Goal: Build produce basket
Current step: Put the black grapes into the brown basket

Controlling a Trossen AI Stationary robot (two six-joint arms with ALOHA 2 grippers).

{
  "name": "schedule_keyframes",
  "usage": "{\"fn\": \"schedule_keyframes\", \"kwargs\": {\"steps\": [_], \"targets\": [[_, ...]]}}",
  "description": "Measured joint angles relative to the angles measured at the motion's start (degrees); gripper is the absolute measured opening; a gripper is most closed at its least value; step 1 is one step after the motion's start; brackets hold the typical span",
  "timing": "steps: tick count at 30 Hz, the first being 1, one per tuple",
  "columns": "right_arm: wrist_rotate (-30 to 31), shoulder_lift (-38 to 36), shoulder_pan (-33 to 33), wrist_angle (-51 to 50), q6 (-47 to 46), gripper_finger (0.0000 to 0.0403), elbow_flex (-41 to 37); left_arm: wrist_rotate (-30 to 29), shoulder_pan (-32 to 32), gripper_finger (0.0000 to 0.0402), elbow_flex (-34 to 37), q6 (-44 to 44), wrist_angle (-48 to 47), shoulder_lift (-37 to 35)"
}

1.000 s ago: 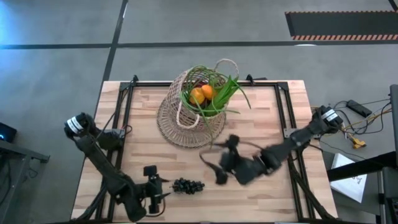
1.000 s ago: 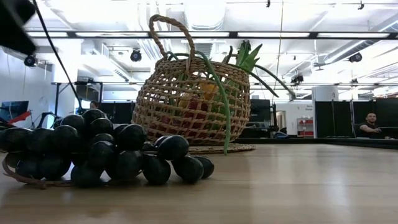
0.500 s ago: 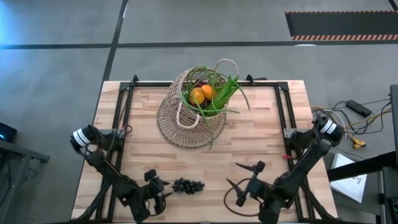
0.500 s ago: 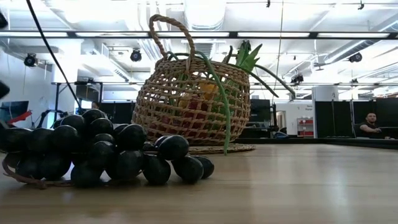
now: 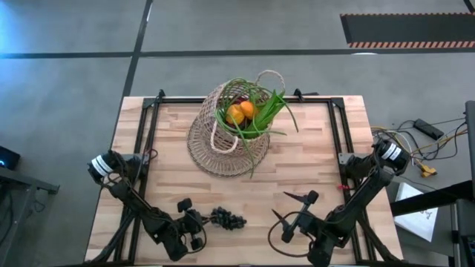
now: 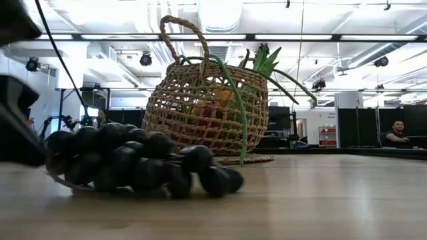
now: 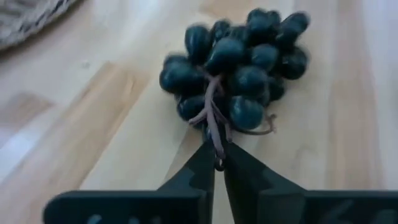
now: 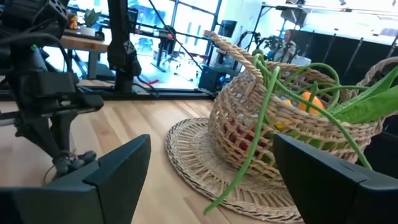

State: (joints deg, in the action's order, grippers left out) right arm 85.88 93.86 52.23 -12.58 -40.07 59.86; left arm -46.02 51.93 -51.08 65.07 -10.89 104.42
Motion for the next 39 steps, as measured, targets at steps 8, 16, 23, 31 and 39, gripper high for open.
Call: {"fn": "schedule_keyframes", "kwargs": {"steps": [8,16,23,31,39], "targets": [[-0.7,0.0,2.4,0.0,0.1,0.0329,-0.1,-0.1,-1.7,0.0001,-4.4,-14.7,-0.5,-6.9],[-0.8,0.0,9.2,-0.1,-4.3,0.0329,-3.4,1.1,-6.7,0.0000,-11.3,-35.4,-0.5,-17.0],[-0.5,0.0,11.7,-0.1,-14.4,0.0329,-7.8,7.6,-17.9,0.0000,-19.1,-55.6,-0.5,-21.8],[-0.3,0.0,10.2,0.0,-20.0,0.0329,-10.0,9.7,-33.6,0.0000,-26.0,-73.4,-0.2,-23.6],[-0.3,-0.1,8.5,0.0,-20.9,0.0329,-10.3,9.6,-50.3,0.0000,-29.0,-82.1,0.8,-23.1]]}}
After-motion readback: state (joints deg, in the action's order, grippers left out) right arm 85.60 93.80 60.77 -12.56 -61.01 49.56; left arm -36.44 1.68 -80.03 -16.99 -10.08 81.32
